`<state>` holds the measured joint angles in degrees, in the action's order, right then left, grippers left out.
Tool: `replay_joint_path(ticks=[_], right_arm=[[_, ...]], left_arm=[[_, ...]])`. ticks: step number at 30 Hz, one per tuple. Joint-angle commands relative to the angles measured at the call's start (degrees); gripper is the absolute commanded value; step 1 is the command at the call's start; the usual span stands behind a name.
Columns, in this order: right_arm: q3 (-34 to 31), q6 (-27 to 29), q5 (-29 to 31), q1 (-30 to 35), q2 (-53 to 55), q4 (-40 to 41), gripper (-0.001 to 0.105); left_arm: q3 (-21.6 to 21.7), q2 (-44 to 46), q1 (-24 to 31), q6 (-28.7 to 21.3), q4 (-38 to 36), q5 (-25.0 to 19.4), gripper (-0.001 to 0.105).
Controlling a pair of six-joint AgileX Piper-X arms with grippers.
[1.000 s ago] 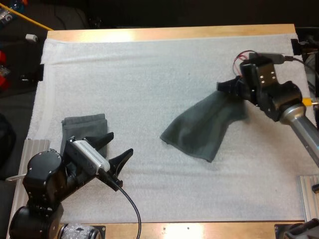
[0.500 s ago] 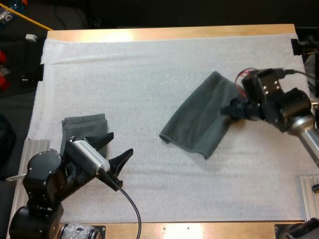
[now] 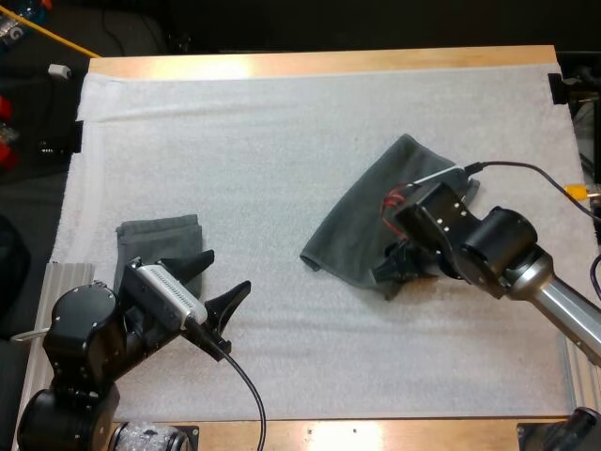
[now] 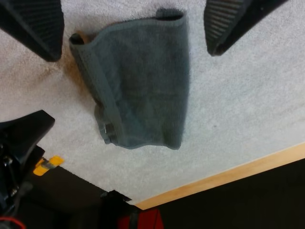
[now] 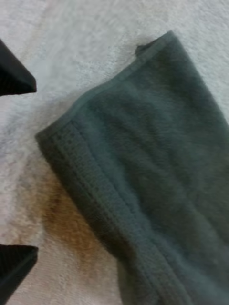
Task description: Pick towel from pile, fold and stack
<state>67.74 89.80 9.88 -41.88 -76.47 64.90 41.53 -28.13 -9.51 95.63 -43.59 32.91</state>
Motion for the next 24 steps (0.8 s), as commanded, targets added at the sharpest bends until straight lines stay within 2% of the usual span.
replay_joint_path(ticks=[1, 8, 13, 19, 24], right_arm=[[-2.3, -1.1, 0.3, 0.1, 0.3, 0.6, 0.062], [-12.5, -1.2, -3.8, -1.6, 0.3, -4.8, 0.062], [-17.8, -1.4, -3.8, -3.1, -0.4, -14.1, 0.062], [-18.5, -1.4, -3.7, -3.0, -6.0, -20.1, 0.062], [-18.5, -1.8, -3.5, -3.0, -11.1, -21.8, 0.062]], left_arm=[[0.4, -0.1, -0.3, 0.5, -0.3, 0.9, 0.060], [0.4, -0.1, -0.3, 0.5, -0.3, 0.9, 0.060], [0.4, -0.1, -0.3, 1.0, -0.4, 0.9, 0.060], [0.4, -0.1, -0.3, 1.0, -3.3, 0.9, 0.060], [0.4, -0.1, -0.3, 1.0, -6.2, 1.5, 0.060]])
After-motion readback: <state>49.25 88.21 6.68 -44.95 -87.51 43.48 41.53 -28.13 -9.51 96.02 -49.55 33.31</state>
